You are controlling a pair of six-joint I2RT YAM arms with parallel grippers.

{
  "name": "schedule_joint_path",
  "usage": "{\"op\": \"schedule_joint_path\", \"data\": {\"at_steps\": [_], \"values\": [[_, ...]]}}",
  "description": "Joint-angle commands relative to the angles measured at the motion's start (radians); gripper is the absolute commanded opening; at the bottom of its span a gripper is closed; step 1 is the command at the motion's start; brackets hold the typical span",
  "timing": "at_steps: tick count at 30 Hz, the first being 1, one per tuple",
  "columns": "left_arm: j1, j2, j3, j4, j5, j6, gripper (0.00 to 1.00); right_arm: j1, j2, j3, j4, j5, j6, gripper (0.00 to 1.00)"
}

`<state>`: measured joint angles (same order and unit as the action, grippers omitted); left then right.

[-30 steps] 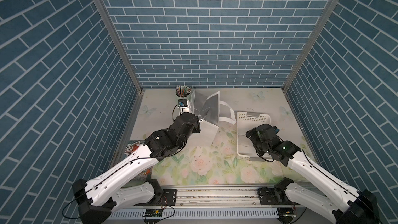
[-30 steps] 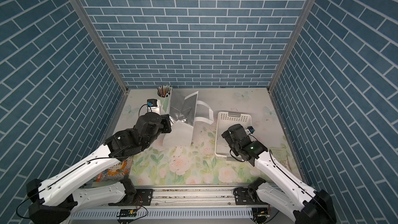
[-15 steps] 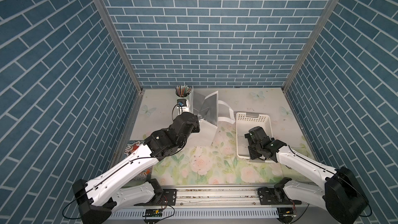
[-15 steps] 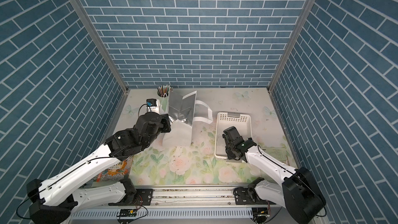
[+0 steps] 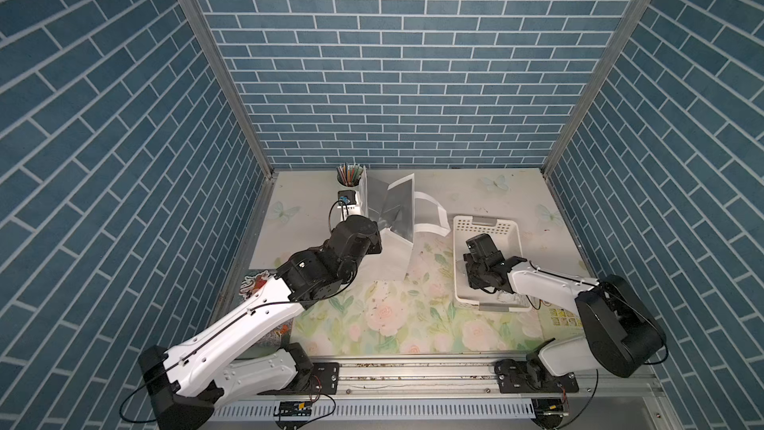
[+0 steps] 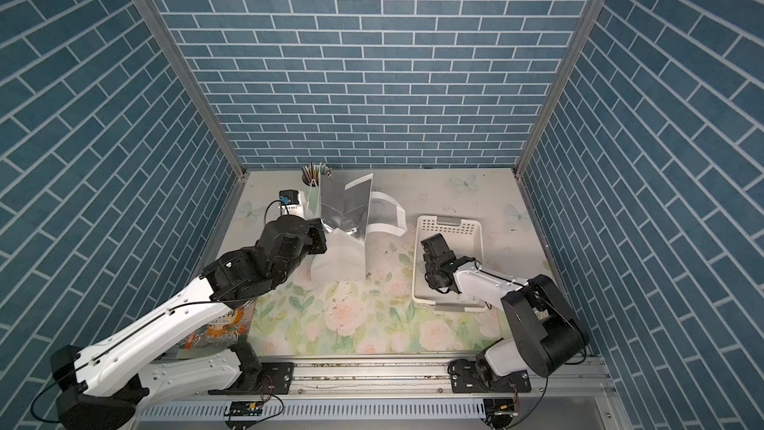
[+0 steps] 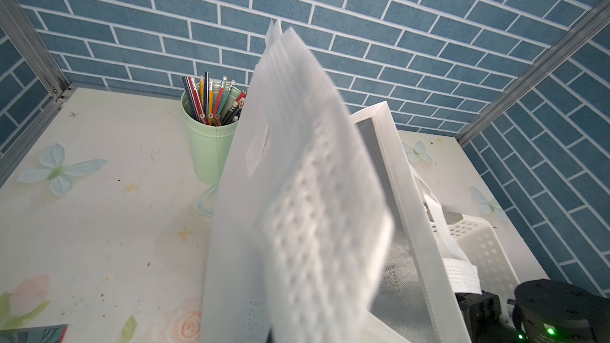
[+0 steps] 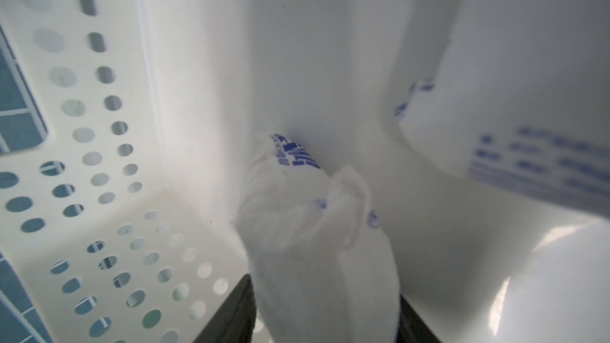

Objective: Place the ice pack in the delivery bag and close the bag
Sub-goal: Pick up the ice pack from the bin, then place the ice pack in the delivery bag.

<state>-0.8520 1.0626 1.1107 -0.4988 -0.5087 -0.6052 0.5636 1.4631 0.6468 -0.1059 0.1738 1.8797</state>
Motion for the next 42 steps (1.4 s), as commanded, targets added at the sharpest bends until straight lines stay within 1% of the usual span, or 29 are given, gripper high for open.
{"op": "schedule_joint_path", "data": {"at_steps": [1, 2, 4, 6, 9, 12, 14, 17, 19, 20, 23, 25, 28, 31, 32, 34, 37, 38, 40, 42], "values": [[0.011, 0.007, -0.015, -0.004, -0.011, 0.010, 0.00, -0.013, 0.069, 0.017, -0.014, 0.033, -0.029, 0.59], [0.013, 0.006, -0.016, -0.002, -0.013, 0.010, 0.00, -0.020, 0.091, 0.031, -0.017, 0.033, -0.039, 0.59], [0.015, 0.006, -0.014, -0.003, -0.012, 0.010, 0.00, -0.037, 0.122, 0.047, -0.011, 0.022, -0.061, 0.56], [0.018, 0.007, -0.011, -0.002, -0.013, 0.010, 0.00, -0.050, 0.147, 0.055, 0.002, 0.005, -0.084, 0.45], [0.021, 0.005, -0.005, -0.007, -0.014, 0.011, 0.00, -0.065, 0.167, 0.062, -0.010, -0.005, -0.112, 0.31], [0.024, 0.002, -0.003, -0.009, -0.017, 0.015, 0.00, -0.069, 0.161, 0.050, -0.015, 0.003, -0.122, 0.24], [0.027, 0.003, 0.000, -0.007, -0.019, 0.017, 0.00, -0.071, 0.147, 0.041, -0.012, 0.015, -0.133, 0.16], [0.028, 0.004, 0.004, -0.007, -0.018, 0.021, 0.00, -0.073, 0.118, 0.034, -0.002, 0.034, -0.177, 0.00], [0.028, 0.002, 0.005, -0.009, -0.017, 0.021, 0.00, -0.073, 0.096, 0.035, 0.016, 0.048, -0.239, 0.00], [0.028, 0.000, 0.002, -0.009, -0.016, 0.021, 0.00, -0.073, 0.080, 0.034, 0.043, 0.052, -0.295, 0.00], [0.029, -0.005, -0.003, -0.006, -0.014, 0.026, 0.00, -0.073, 0.027, 0.033, 0.144, 0.043, -0.495, 0.00], [0.030, -0.008, -0.004, -0.006, -0.012, 0.028, 0.00, -0.073, -0.027, 0.026, 0.234, 0.029, -0.661, 0.00], [0.030, -0.017, -0.006, 0.000, -0.008, 0.031, 0.00, -0.071, -0.152, -0.001, 0.343, 0.002, -0.831, 0.00], [0.029, -0.022, -0.005, 0.003, -0.002, 0.032, 0.00, -0.071, -0.328, -0.048, 0.504, -0.062, -0.981, 0.00], [0.029, -0.024, -0.006, 0.004, 0.001, 0.032, 0.00, -0.070, -0.377, -0.042, 0.524, -0.089, -1.033, 0.00], [0.030, -0.025, -0.008, 0.007, 0.004, 0.034, 0.00, -0.068, -0.436, 0.016, 0.517, -0.165, -1.146, 0.00], [0.029, -0.029, -0.006, 0.012, 0.006, 0.036, 0.00, -0.026, -0.442, 0.168, 0.428, -0.290, -1.285, 0.00], [0.030, -0.031, -0.008, 0.014, 0.008, 0.035, 0.00, 0.009, -0.426, 0.230, 0.394, -0.314, -1.337, 0.00], [0.030, -0.036, -0.012, 0.020, 0.016, 0.033, 0.00, 0.118, -0.344, 0.397, 0.254, -0.319, -1.466, 0.00], [0.030, -0.041, -0.017, 0.030, 0.027, 0.033, 0.00, 0.176, -0.249, 0.545, 0.141, -0.362, -1.522, 0.00]]}}
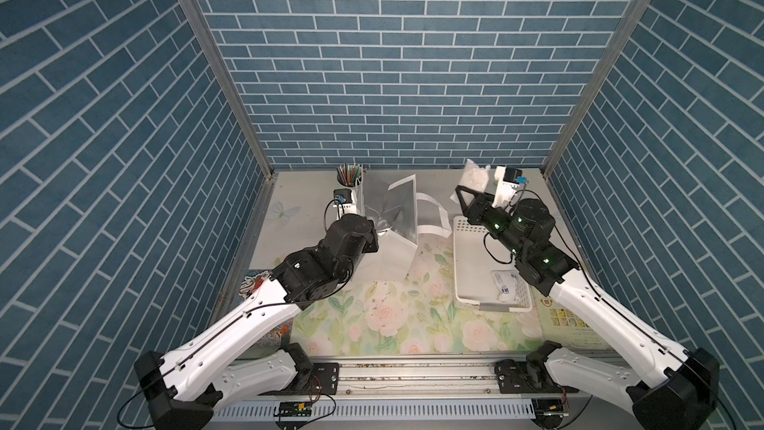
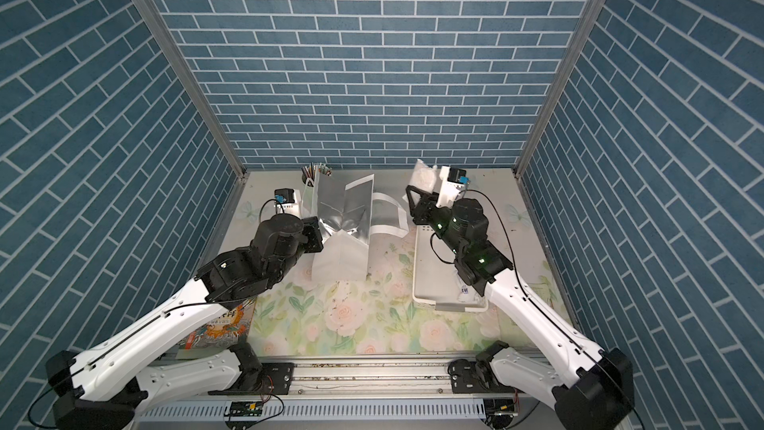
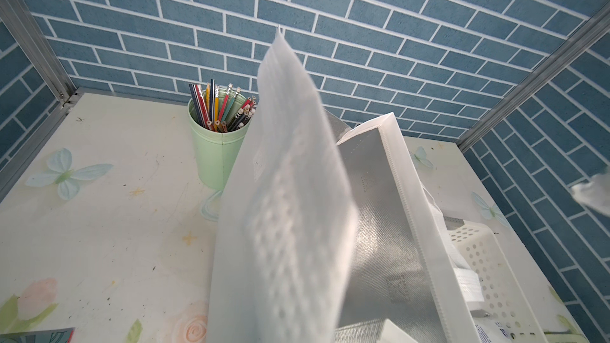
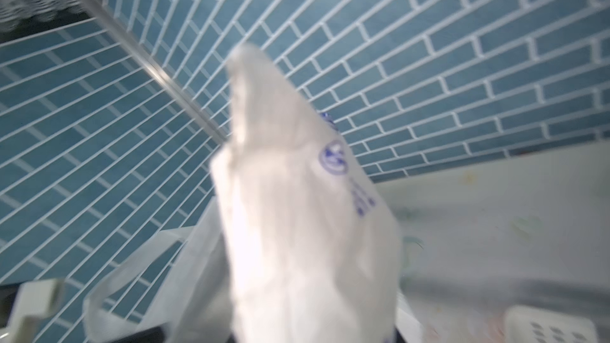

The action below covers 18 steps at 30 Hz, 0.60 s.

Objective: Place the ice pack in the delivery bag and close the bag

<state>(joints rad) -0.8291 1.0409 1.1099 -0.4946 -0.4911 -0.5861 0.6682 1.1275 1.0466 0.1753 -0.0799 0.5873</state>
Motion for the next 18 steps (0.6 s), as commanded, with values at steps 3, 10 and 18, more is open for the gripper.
{"op": "schedule_joint_path", "data": {"at_steps": [3, 10, 18], "values": [[0.006, -0.022, -0.018, 0.031, 0.022, 0.010, 0.00, 0.119, 0.251, 0.339, -0.330, -0.166, -0.272, 0.00], [0.007, -0.023, -0.016, 0.027, 0.034, 0.001, 0.00, 0.169, 0.476, 0.563, -0.624, -0.137, -0.342, 0.00], [0.006, -0.027, -0.023, 0.026, 0.035, -0.007, 0.00, 0.196, 0.596, 0.644, -0.760, -0.098, -0.397, 0.00]]}}
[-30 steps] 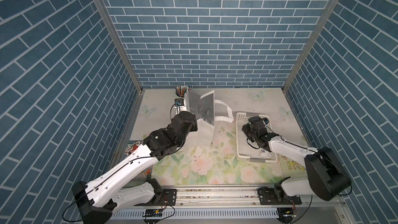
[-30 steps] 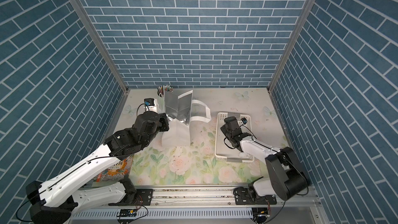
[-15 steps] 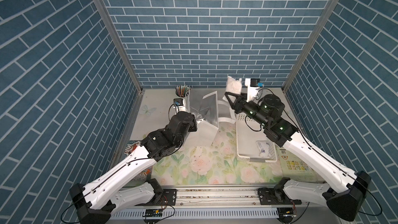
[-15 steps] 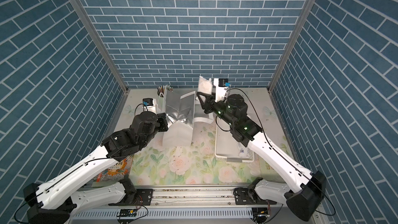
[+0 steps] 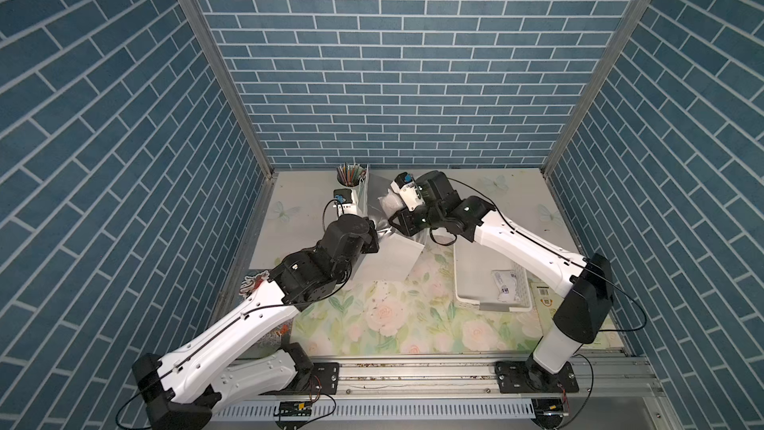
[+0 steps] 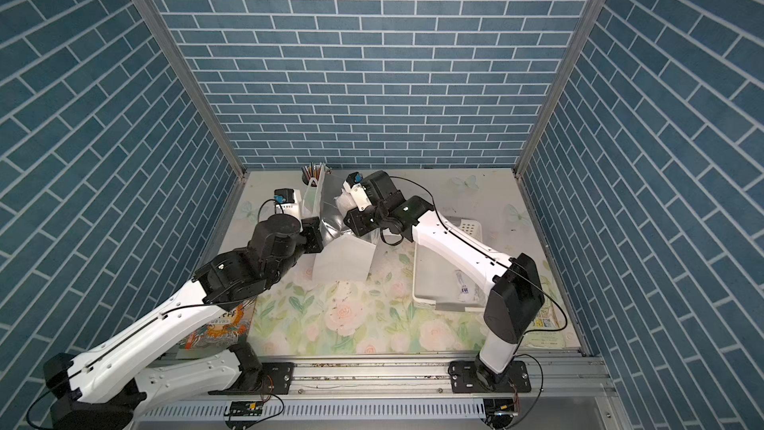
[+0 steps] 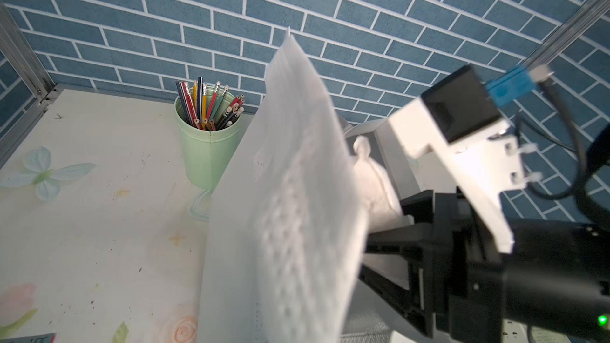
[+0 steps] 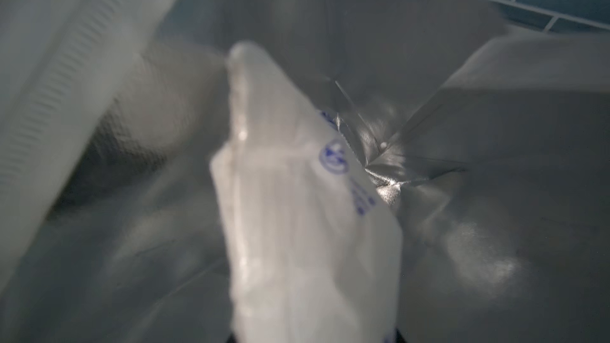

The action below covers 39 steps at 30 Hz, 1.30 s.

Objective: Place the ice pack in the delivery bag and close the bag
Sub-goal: Place the ice pack in the delivery bag, then pick up the ice pack from the bin.

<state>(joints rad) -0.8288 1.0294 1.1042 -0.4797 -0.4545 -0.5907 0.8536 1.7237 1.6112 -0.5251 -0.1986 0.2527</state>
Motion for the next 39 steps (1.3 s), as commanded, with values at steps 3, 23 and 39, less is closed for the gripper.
{"op": "schedule_joint_path", "data": {"at_steps": [3, 23, 39], "values": [[0.006, -0.014, -0.021, 0.011, 0.000, -0.005, 0.00, 0.022, 0.034, 0.114, -0.104, 0.047, -0.083, 0.08], [0.007, -0.023, -0.038, 0.012, -0.033, -0.004, 0.00, -0.006, -0.354, -0.190, 0.069, 0.606, 0.312, 0.92], [0.006, -0.015, -0.055, 0.035, -0.032, -0.001, 0.00, -0.229, -0.677, -0.751, -0.376, 0.686, 0.788, 0.86]]}}
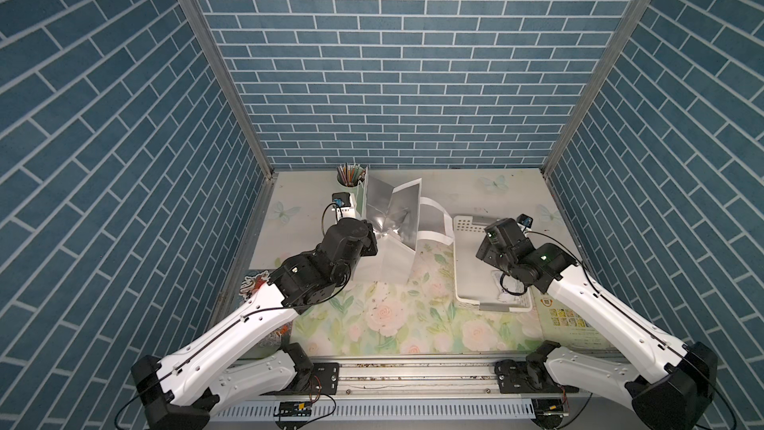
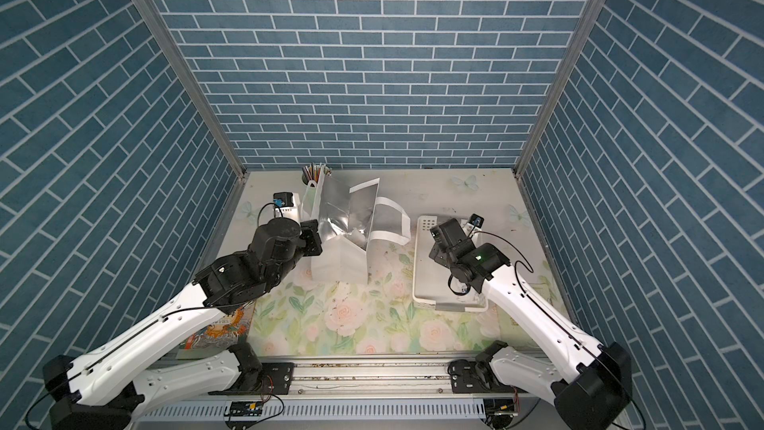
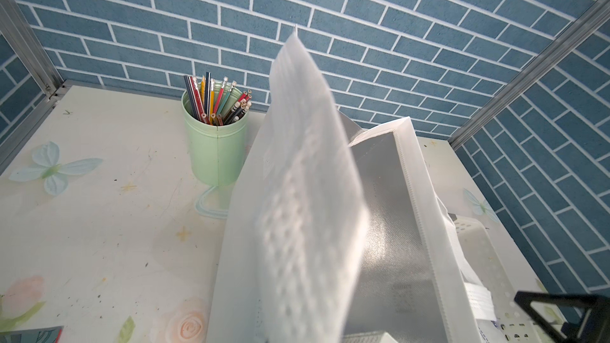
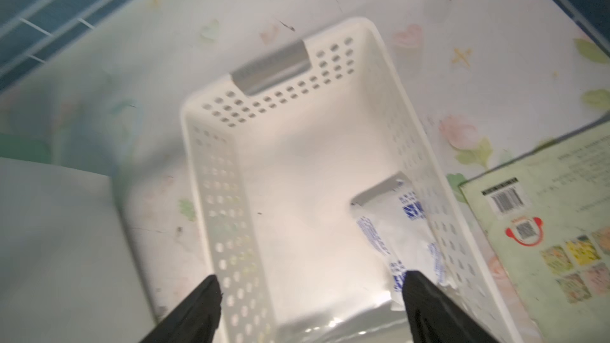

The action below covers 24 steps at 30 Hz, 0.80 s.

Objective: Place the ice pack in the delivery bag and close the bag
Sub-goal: Pick up the ice pack from the bin.

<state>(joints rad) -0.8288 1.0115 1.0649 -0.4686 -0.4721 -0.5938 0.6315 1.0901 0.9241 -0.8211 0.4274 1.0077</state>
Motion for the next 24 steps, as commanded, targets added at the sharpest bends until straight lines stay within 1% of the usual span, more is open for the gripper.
{"op": "schedule_joint_path", "data": {"at_steps": [1, 3, 5, 11, 19, 24], "values": [[0.007, 0.007, -0.014, 0.026, -0.012, 0.002, 0.00, -0.013, -0.058, -0.105, -0.067, 0.058, 0.029, 0.83], [0.006, 0.013, -0.011, 0.027, -0.008, 0.002, 0.00, -0.034, -0.086, -0.176, -0.016, 0.025, 0.015, 0.76], [0.007, 0.011, -0.016, 0.027, -0.009, 0.002, 0.00, -0.048, -0.109, -0.237, 0.047, -0.012, -0.016, 0.73], [0.007, -0.005, -0.029, 0.034, -0.014, 0.006, 0.00, -0.107, -0.104, -0.300, 0.139, -0.026, -0.080, 0.71], [0.006, -0.019, -0.042, 0.036, -0.013, 0.003, 0.00, -0.208, 0.000, -0.322, 0.231, -0.080, -0.195, 0.71], [0.007, -0.018, -0.039, 0.033, -0.012, 0.003, 0.00, -0.257, 0.061, -0.334, 0.280, -0.129, -0.241, 0.73]]}}
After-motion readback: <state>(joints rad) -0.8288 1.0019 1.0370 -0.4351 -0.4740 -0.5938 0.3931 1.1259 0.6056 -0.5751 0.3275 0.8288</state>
